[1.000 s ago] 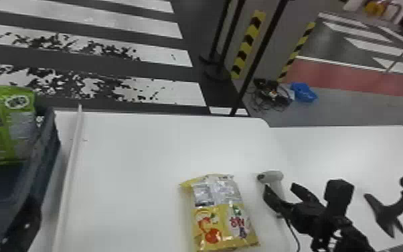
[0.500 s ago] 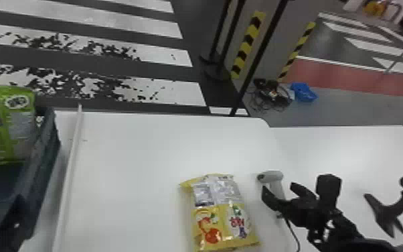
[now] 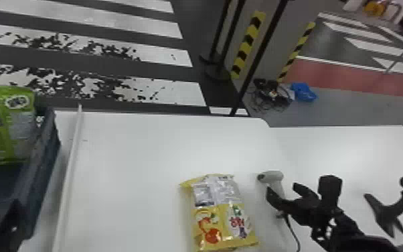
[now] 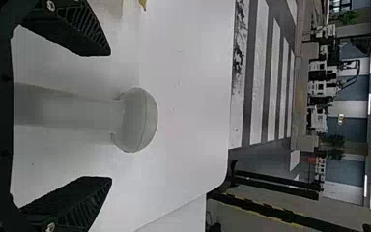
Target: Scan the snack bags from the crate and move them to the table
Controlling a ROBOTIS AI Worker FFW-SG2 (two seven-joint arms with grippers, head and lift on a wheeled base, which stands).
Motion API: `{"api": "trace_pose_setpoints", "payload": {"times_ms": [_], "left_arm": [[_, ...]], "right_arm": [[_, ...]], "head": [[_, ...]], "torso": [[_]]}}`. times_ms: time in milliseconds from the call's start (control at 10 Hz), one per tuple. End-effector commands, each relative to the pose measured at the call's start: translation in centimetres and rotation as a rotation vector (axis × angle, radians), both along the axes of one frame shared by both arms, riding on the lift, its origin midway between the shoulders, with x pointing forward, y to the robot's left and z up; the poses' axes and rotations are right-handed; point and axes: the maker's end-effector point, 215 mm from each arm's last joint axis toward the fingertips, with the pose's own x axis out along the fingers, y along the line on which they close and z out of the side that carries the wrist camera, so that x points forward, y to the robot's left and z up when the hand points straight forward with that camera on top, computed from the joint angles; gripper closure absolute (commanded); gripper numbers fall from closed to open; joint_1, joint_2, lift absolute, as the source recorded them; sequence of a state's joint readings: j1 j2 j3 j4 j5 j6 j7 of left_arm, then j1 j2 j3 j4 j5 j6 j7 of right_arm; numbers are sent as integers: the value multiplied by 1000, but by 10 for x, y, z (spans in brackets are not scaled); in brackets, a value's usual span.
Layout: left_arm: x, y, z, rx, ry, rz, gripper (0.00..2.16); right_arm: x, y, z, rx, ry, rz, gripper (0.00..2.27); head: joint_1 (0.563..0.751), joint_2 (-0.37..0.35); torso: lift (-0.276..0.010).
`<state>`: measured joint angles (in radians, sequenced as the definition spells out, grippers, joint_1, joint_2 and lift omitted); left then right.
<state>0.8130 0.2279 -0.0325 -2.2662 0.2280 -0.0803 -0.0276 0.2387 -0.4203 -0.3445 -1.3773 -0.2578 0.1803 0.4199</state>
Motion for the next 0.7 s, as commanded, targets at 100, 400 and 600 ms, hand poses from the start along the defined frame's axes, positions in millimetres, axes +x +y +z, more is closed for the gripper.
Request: {"api": "trace_pose_setpoints", "payload": {"times_ms": [100,400,600], "left_arm": [[0,-1,-1,0,3,-1,29],[-2,-1,-2,-1,5,-3,29],[-2,-2,1,-2,-2,-4,29]], "right_arm": [[-2,-3,-16,29,29,6,154],[-4,-2,-29,47,76,10,1706],[-7,0,-31,56,89,8,2240]], "head": [[695,-350],[695,-350],[695,-350]], "torso": [[-95],[-95],[-95]]}}
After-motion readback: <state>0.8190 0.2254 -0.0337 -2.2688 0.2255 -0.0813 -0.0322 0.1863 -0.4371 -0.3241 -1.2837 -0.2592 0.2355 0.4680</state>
